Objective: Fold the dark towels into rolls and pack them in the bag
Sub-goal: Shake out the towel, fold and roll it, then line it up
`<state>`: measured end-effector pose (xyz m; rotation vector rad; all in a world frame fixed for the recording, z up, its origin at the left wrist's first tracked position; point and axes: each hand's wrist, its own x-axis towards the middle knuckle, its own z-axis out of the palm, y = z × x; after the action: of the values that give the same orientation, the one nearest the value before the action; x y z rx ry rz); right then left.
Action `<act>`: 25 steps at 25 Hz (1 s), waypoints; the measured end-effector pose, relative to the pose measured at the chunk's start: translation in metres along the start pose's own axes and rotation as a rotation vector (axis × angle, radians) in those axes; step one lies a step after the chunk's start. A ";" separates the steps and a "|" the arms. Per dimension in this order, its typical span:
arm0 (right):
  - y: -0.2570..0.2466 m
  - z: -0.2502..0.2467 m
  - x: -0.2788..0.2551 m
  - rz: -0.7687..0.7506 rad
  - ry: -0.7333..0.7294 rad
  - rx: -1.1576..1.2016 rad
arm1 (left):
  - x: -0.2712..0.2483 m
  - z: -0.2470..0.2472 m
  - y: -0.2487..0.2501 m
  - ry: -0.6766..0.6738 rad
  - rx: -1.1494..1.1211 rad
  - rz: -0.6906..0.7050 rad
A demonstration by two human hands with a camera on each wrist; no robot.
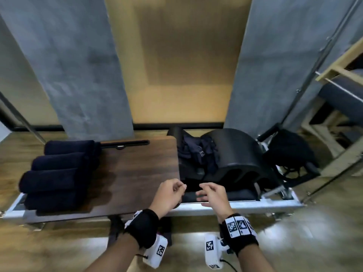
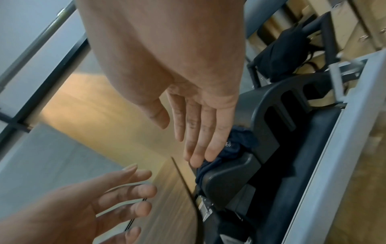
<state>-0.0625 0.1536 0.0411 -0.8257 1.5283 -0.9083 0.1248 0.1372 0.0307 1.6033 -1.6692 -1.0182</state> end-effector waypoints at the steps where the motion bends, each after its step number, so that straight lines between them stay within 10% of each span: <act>1: 0.002 -0.017 0.003 0.012 0.016 0.013 | 0.006 0.017 0.009 -0.046 -0.012 0.002; 11: -0.004 -0.110 0.108 0.095 0.068 -0.001 | 0.137 0.131 0.046 -0.188 -0.087 -0.024; 25: -0.056 -0.136 0.374 0.370 -0.057 -0.229 | 0.409 0.227 -0.022 -0.095 -0.049 -0.561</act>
<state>-0.2458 -0.1872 -0.0665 -0.6907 1.6835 -0.4417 -0.0912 -0.2417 -0.1413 2.0731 -1.2561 -1.4090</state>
